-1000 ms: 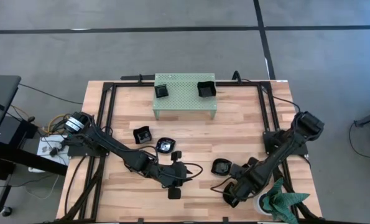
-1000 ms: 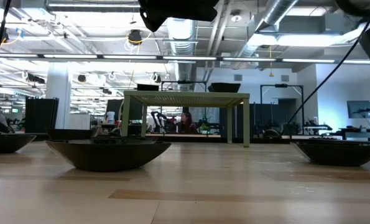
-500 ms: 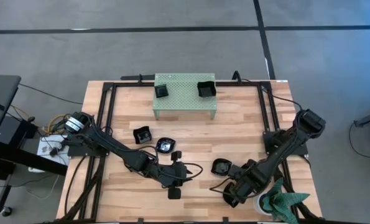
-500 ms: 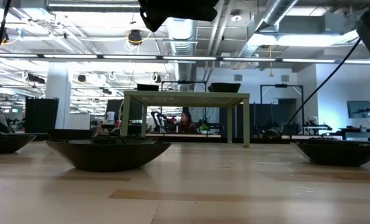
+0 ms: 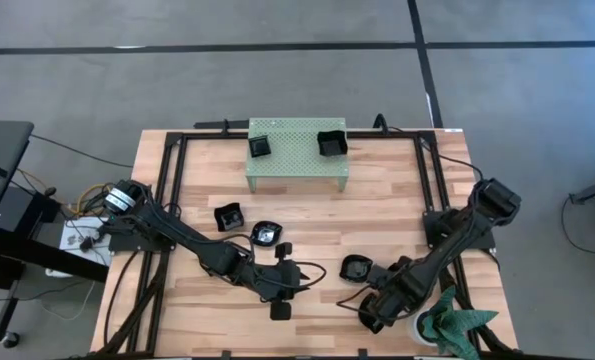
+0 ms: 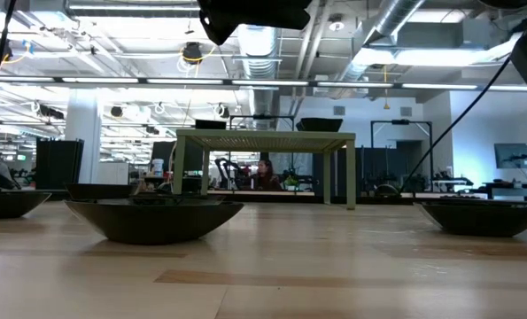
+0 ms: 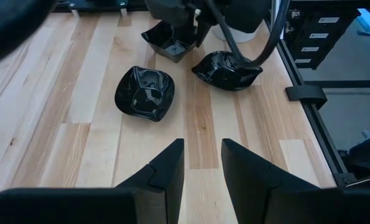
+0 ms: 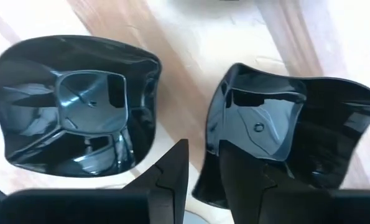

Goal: Pick & Place Mini shaped plates
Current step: Stack the black distorted square plate on top of the black distorted square plate on the shelf

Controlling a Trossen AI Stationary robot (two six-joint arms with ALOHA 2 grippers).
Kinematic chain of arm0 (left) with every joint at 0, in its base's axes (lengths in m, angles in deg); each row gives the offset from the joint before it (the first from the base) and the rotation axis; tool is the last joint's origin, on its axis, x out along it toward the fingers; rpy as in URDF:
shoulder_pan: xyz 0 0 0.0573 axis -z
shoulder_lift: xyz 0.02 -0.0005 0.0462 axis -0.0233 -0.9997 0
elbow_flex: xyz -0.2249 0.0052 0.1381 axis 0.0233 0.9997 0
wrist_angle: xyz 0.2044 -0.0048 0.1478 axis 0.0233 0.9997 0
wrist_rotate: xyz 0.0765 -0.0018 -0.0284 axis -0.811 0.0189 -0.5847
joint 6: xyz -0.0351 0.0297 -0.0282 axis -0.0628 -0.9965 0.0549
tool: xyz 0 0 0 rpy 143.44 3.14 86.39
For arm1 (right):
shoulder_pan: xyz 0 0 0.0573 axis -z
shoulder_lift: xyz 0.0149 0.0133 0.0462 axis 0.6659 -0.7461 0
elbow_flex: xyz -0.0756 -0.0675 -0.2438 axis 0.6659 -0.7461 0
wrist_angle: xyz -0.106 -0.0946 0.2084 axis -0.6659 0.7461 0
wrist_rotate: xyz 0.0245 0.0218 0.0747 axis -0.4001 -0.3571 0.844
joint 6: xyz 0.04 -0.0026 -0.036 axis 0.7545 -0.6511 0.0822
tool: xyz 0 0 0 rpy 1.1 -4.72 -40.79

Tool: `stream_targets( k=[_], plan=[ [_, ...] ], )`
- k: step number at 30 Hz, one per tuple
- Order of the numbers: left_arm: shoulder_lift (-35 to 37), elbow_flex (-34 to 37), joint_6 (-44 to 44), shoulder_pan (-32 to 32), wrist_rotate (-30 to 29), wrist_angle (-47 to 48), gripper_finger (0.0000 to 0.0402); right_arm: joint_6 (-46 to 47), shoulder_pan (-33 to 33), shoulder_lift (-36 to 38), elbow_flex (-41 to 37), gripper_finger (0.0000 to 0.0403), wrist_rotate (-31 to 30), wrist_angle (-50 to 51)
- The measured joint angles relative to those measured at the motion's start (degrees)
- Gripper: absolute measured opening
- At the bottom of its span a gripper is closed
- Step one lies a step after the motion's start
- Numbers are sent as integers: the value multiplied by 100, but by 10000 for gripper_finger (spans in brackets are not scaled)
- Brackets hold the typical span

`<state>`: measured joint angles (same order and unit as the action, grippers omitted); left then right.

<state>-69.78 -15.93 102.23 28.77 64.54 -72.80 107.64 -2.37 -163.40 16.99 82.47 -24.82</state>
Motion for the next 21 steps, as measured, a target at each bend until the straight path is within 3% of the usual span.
stream_targets(
  k=[14,21],
  plan=[
    [0,0,0,1,0,-22,108,-201,48,-279,-49,82,-109,152],
    [0,0,0,2,0,-45,108,-367,101,-264,-49,27,-110,226]
  ],
)
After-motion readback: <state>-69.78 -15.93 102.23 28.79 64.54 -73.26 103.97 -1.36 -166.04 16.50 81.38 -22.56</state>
